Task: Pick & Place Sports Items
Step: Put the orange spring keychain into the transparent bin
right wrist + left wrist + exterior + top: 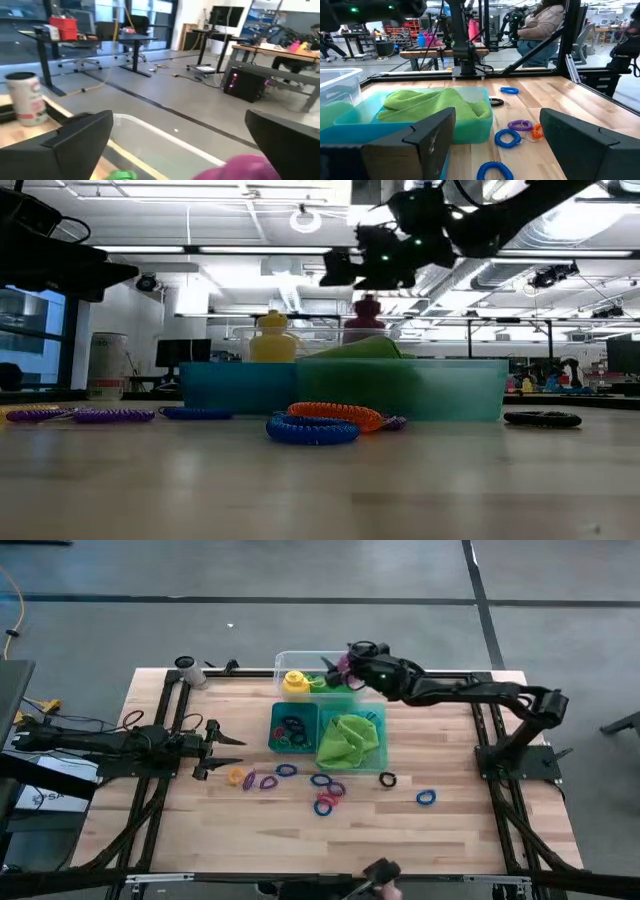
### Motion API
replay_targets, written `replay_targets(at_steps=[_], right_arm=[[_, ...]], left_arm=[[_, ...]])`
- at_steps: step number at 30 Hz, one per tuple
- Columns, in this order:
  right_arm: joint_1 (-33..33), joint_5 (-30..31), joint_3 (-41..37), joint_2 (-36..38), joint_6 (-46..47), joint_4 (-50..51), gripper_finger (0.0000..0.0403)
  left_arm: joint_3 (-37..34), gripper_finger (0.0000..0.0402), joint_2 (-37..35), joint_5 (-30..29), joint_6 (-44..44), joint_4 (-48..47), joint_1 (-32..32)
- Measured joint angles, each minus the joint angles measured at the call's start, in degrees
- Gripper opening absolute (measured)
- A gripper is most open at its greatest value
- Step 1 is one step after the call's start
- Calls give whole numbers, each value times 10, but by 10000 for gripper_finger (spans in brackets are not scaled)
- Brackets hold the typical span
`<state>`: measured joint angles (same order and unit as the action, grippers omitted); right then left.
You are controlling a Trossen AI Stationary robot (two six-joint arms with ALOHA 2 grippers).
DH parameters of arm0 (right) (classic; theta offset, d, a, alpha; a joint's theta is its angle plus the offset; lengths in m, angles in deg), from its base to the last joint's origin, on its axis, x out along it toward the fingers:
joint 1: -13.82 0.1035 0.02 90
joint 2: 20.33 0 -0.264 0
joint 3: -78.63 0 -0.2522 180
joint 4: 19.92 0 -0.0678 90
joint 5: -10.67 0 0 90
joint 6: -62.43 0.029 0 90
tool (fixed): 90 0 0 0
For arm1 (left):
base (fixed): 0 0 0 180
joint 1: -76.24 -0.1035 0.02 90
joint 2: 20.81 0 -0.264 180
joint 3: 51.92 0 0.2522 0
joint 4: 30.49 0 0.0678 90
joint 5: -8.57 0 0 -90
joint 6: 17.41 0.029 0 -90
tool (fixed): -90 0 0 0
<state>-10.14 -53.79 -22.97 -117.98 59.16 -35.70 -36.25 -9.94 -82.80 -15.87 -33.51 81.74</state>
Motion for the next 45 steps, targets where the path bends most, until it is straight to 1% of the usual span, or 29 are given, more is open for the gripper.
replay_targets(at_steps=[8,12,15,20,25,28,31,33,35,38,41,43,45], right_arm=[[36,2,0,0,0,-39,368],[62,28,0,5,-15,-38,359],[88,74,0,13,-53,-38,352],[142,168,0,26,-121,-36,342],[196,284,0,42,-176,-22,330],[229,343,0,57,-165,19,320],[262,356,0,78,-102,94,306],[282,333,0,97,-40,161,296],[298,273,0,119,28,229,287],[312,133,0,150,115,320,276],[316,-10,0,170,160,377,268],[320,-84,0,178,170,409,264],[327,-140,0,182,172,430,260]], left_arm=[[0,236,0,0,0,0,0],[0,236,0,0,0,0,0],[0,236,0,0,0,0,0],[0,236,0,0,0,0,0],[0,236,0,0,0,0,0],[0,236,0,0,0,0,0],[0,236,0,0,0,0,0],[0,236,0,0,0,0,0],[0,236,0,0,0,0,0],[0,236,0,0,0,0,0],[0,236,0,0,0,0,0],[0,236,0,0,0,0,0],[0,236,0,0,0,0,0]])
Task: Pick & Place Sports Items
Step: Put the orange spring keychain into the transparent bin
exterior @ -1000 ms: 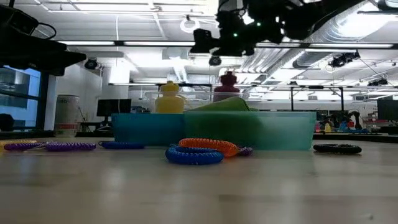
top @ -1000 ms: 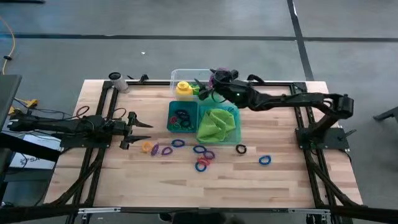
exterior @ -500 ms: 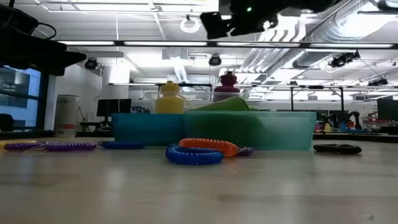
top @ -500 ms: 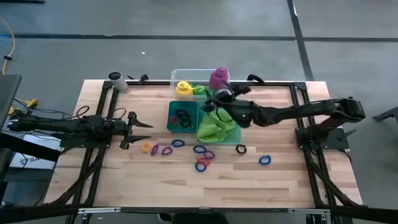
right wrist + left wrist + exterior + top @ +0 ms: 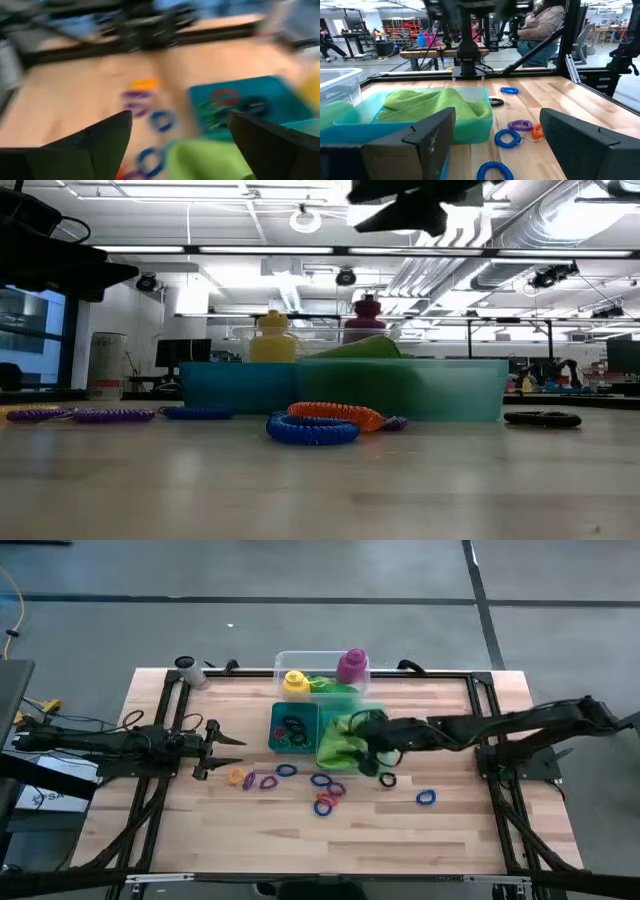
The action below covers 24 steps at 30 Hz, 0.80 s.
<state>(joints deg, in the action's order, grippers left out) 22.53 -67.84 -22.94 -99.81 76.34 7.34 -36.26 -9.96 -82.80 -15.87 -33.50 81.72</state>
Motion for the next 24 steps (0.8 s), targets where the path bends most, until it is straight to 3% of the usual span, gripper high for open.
replay_targets(at_steps=[6,16,24], right_arm=[[34,-84,0,-8,-2,34,254],[87,-85,0,-51,-22,27,253],[102,-85,0,-125,-22,-22,253]], left_arm=[[0,236,0,0,0,0,0],[0,236,0,0,0,0,0],[0,236,0,0,0,0,0]])
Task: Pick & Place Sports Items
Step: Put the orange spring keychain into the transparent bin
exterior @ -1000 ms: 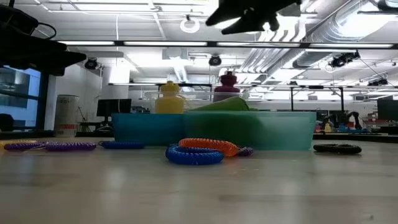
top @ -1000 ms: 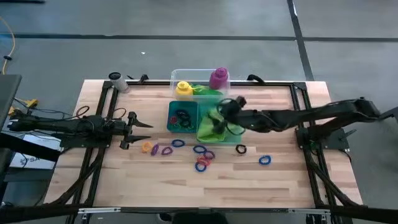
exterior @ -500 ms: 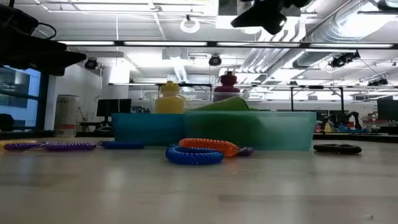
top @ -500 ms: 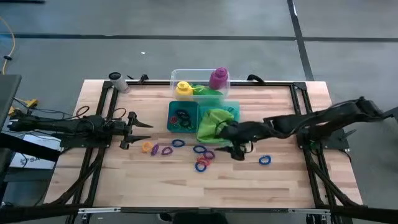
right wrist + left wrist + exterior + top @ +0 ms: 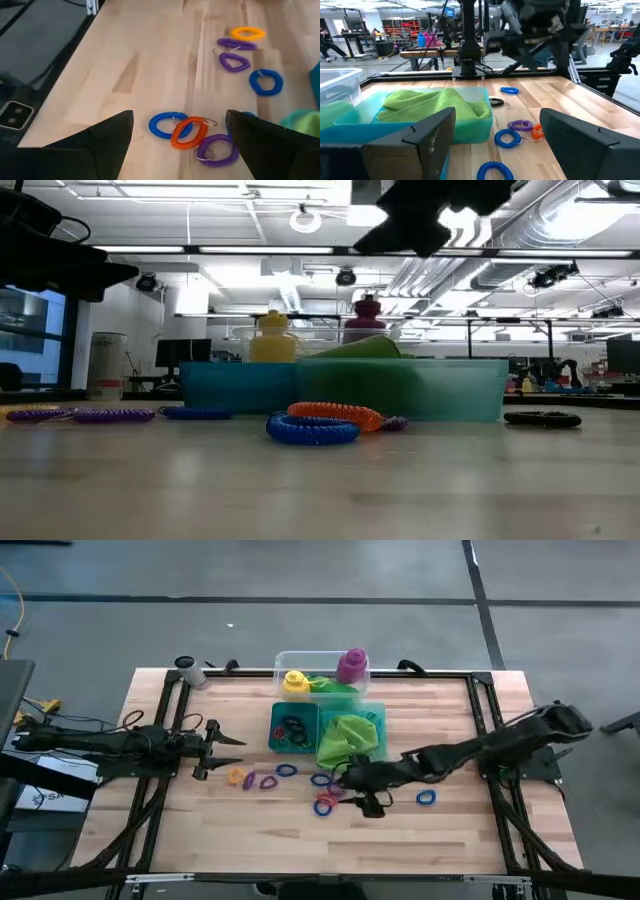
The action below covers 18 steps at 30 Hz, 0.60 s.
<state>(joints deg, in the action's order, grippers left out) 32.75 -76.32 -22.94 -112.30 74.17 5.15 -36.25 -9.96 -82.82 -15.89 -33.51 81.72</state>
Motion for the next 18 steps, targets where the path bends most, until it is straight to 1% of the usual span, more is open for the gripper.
replay_targets(at_steps=[5,8,13,18], right_arm=[[-1,0,0,-44,0,-29,253],[-2,1,0,-61,0,-32,254],[-2,19,0,-89,-3,-33,254],[-2,19,0,-114,-5,-35,254]], left_arm=[[0,236,0,0,0,0,0],[0,236,0,0,0,0,0],[0,236,0,0,0,0,0],[0,236,0,0,0,0,0]])
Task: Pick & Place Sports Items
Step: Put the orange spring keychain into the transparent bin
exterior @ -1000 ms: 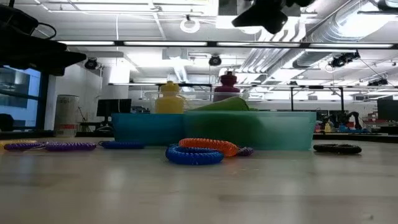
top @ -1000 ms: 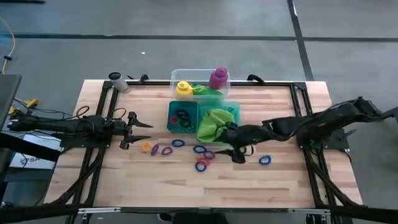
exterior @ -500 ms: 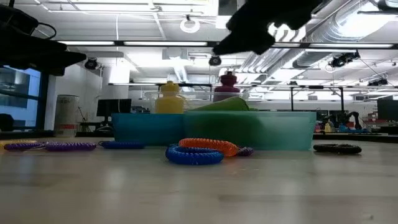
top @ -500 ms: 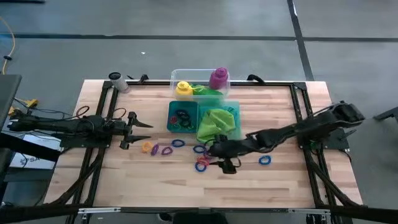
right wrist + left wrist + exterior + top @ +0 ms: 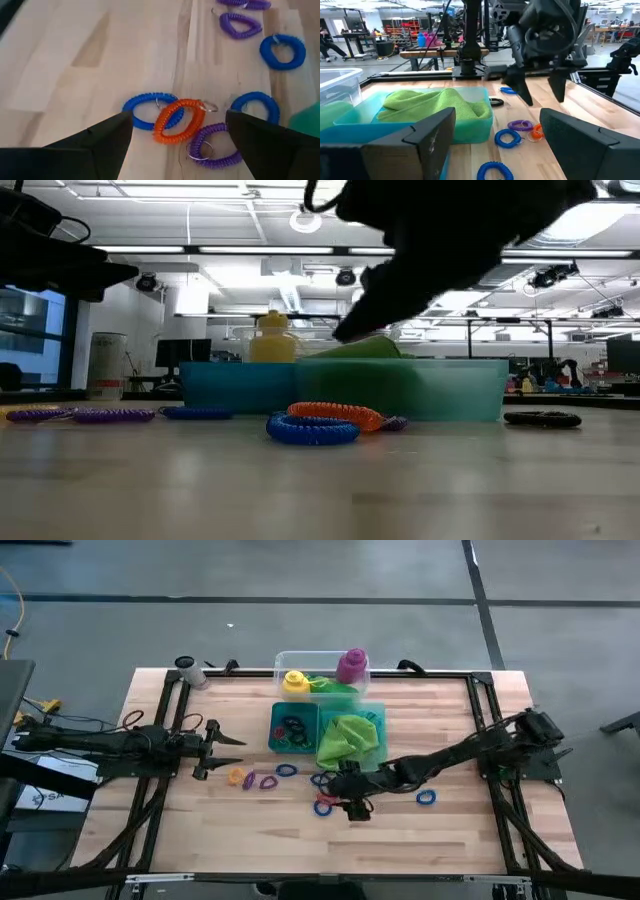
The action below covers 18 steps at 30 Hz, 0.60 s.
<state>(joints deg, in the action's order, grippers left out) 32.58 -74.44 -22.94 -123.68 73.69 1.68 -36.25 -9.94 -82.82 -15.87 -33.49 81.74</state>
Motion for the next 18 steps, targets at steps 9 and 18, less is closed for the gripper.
replay_targets(at_steps=[9,18], right_arm=[[0,-3,0,-36,-1,-6,254],[8,-5,0,-40,-1,-24,254]], left_arm=[[0,236,0,0,0,0,0],[0,236,0,0,0,0,0]])
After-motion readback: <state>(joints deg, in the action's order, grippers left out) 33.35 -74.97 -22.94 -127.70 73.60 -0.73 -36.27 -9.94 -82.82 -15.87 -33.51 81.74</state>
